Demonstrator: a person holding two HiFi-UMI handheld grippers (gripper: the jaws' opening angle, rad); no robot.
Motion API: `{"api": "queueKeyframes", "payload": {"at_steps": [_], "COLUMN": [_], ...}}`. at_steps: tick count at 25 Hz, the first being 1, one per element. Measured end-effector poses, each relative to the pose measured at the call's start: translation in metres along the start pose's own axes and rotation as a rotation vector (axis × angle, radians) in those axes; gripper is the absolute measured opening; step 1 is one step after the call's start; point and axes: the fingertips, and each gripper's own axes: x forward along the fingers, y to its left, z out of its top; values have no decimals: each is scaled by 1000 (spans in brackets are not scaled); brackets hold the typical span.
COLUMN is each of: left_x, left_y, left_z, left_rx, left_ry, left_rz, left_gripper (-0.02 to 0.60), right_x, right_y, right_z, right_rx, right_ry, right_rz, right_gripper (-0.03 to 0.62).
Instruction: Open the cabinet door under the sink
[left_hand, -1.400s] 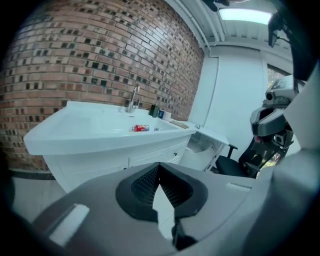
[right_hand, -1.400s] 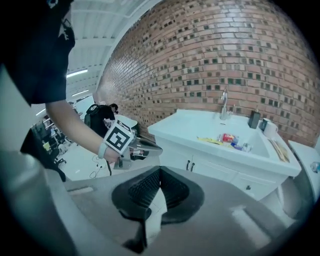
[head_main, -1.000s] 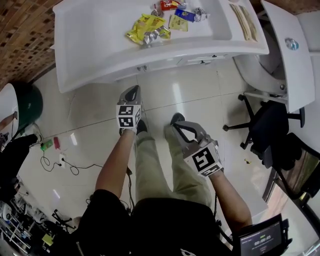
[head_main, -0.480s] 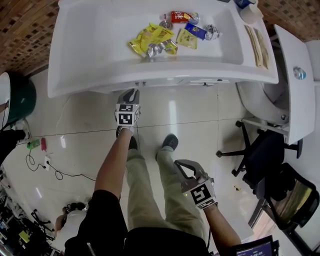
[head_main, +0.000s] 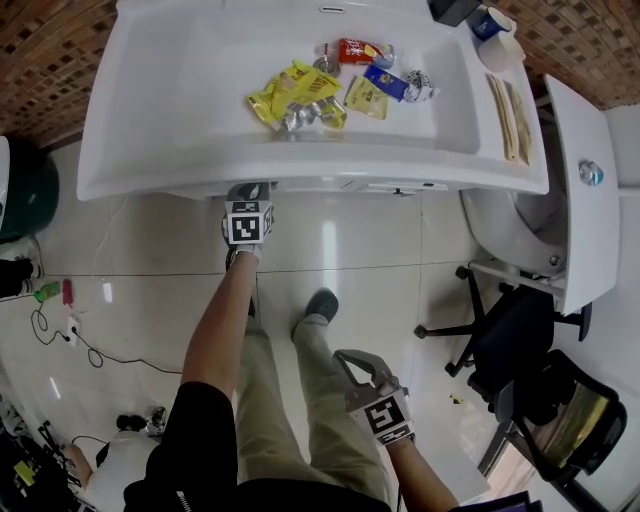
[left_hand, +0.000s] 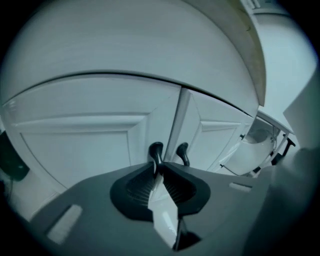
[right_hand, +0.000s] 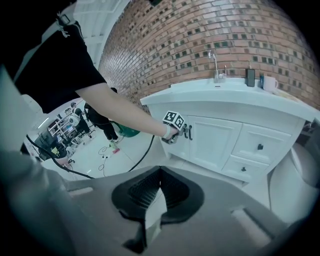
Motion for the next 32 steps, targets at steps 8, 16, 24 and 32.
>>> {"api": "queueKeyframes", "payload": {"at_steps": [8,16,24,32], "left_x": [-14,-47,-89,-123], "left_y": [-1,-5,1,9], "left_z": [-13,-52,-88,-118], "left_rx": [-4,32,4,-52], "left_ry": [9,-13,-6,30], "left_rz": [61,55,50,57], "left_gripper": [58,57,61,67], "right_x": [-3,-4,-7,-10], "right_y": [-7,-5,-6,-4], "right_z": [-1,4,19,30], "right_rx": [0,-16,-49,-91], "right_ry": [3,2,10,34], "right_rz": [-14,-17,-34,-33], "right_gripper": [-9,-9,-9,-9]}}
